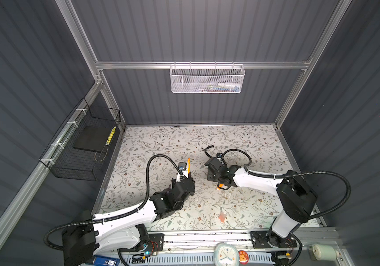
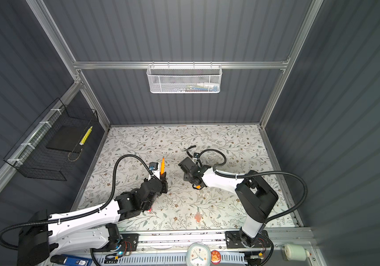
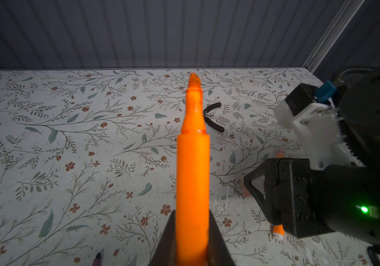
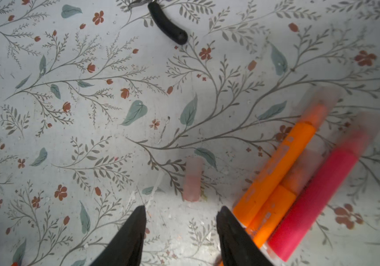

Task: Insert the pens into the pen caps
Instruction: 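Move the right gripper to the translucent pink cap and grasp it, then carry the pink cap with the right gripper toward the highlighter in the left gripper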

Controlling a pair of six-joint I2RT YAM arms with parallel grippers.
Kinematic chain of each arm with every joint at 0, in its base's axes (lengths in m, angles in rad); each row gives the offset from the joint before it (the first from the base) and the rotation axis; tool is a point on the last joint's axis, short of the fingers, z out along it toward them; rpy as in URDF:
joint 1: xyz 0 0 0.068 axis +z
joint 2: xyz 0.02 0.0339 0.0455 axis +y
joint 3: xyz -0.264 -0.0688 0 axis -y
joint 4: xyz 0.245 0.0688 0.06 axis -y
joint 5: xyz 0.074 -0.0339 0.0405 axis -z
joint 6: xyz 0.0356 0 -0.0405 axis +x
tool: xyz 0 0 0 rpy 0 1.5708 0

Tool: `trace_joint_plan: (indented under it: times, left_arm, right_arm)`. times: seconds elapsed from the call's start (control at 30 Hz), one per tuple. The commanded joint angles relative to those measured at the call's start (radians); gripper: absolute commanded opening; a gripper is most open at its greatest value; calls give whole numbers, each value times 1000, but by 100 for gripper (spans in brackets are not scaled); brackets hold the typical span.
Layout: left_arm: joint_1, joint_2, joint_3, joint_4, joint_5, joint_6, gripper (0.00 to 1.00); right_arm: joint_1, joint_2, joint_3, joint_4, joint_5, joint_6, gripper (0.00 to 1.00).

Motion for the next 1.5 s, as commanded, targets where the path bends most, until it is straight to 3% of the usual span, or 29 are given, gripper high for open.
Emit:
trace_joint_plan:
  times: [0.0,0.57,0.77,1.13,1.47]
  left_arm:
    - [4,-23,-15,27,22,-6,0]
    - [4,-27,-9,20,38,-7,0]
    - [5,-20,-4,20,38,-6,0]
    - [5,-12,1,17,34,-4,0]
    - [12,3,8,24,80,-6,0]
  right_arm:
    - [-5,57,54,-82,11,-23,52]
    - [-32,234,183,-171,56,-34,46]
    - [-52,264,190,-151,21,-39,40]
    - [-51,245,163,-107,-1,-32,20]
    - [-57,131,47,19,-8,-13,14]
